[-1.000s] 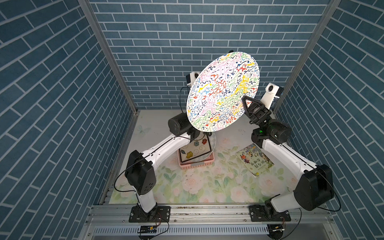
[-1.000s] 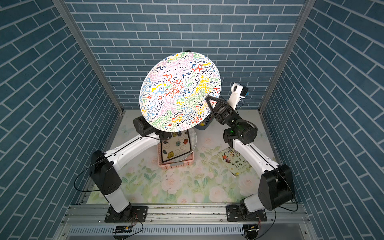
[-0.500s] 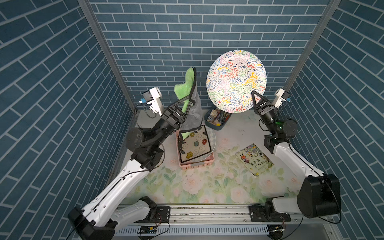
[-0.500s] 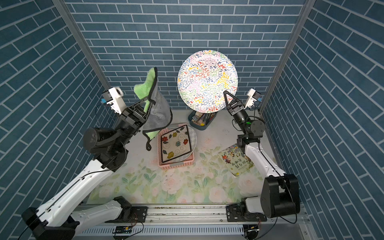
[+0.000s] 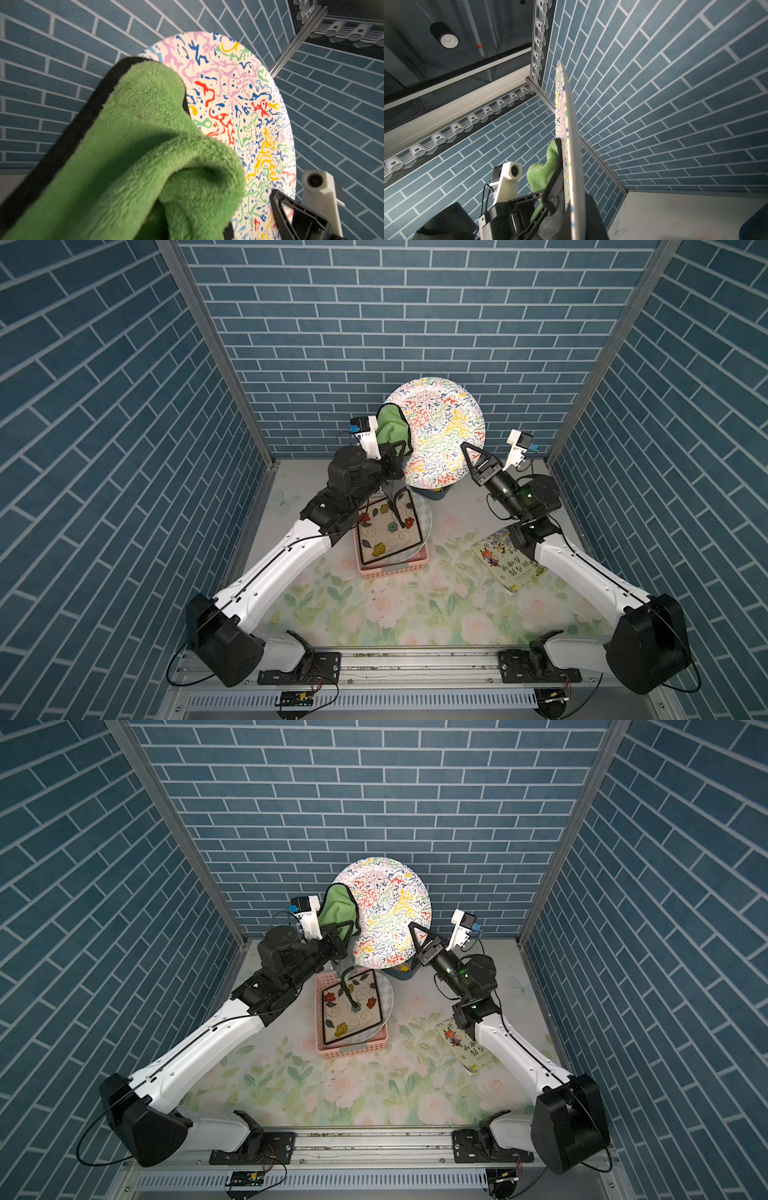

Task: Wipe the wet plate dry
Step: Wipe the plate with towel.

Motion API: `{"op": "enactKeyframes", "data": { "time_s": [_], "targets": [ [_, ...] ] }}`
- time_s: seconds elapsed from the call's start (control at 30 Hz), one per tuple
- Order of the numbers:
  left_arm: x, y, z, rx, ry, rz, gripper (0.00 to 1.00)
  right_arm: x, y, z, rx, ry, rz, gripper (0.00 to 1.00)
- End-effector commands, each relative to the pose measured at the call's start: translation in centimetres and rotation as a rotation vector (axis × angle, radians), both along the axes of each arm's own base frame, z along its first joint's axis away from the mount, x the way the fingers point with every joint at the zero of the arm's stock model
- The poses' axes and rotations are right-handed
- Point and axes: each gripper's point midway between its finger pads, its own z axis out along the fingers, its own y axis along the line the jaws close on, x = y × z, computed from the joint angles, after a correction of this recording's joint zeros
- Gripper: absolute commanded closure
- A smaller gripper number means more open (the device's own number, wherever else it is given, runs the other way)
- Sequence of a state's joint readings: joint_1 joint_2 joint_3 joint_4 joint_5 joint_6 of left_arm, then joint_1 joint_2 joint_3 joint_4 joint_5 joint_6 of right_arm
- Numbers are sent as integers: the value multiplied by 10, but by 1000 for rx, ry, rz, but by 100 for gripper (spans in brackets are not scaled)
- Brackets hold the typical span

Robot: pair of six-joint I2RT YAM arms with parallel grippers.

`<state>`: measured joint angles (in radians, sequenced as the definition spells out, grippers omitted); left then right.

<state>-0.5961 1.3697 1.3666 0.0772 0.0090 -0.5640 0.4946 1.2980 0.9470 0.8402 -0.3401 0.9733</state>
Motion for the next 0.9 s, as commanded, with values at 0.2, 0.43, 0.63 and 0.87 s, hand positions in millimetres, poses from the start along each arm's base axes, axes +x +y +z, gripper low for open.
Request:
{"op": "enactKeyframes", "data": {
  "time_s": [0.2, 0.43, 0.63, 0.87],
  "targets": [
    [24, -2, -23, 55, 67, -112, 100, -86, 60, 30, 45, -171, 302, 100],
    [-12, -65, -73, 144, 155, -353, 100, -46, 7, 57, 72, -189, 125, 100],
    [4, 3, -74, 87, 186, -177, 100, -61, 5, 30, -32, -174, 118, 100],
    [-24, -80, -63, 58, 144, -427, 100, -71, 38, 35, -24, -198, 204, 100]
  ]
}}
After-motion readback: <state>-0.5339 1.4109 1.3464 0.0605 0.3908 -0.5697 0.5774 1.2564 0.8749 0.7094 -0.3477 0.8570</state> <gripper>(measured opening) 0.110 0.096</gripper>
